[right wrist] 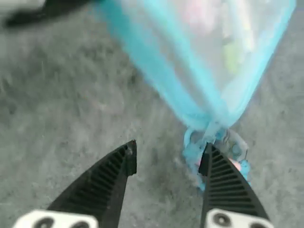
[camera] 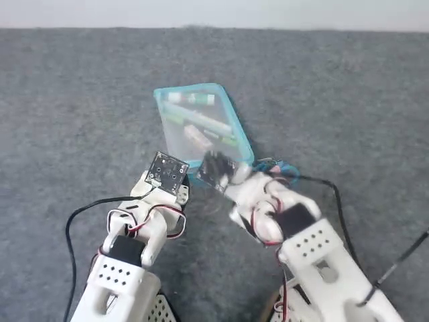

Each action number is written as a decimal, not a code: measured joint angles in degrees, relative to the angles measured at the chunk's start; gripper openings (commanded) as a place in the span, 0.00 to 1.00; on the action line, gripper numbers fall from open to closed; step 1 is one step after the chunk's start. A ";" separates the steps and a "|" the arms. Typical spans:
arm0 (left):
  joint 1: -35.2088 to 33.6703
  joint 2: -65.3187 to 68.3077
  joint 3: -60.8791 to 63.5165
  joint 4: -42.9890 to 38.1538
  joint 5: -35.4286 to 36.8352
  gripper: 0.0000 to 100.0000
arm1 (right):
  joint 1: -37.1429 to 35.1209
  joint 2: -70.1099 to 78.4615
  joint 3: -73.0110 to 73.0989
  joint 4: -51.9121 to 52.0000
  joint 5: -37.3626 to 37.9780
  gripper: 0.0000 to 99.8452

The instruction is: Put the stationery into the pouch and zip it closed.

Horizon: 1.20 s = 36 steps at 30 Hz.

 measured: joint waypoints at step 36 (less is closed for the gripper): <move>0.00 -0.62 -0.18 -0.26 0.62 0.01 | 6.33 38.42 -21.80 -15.74 -2.99 0.01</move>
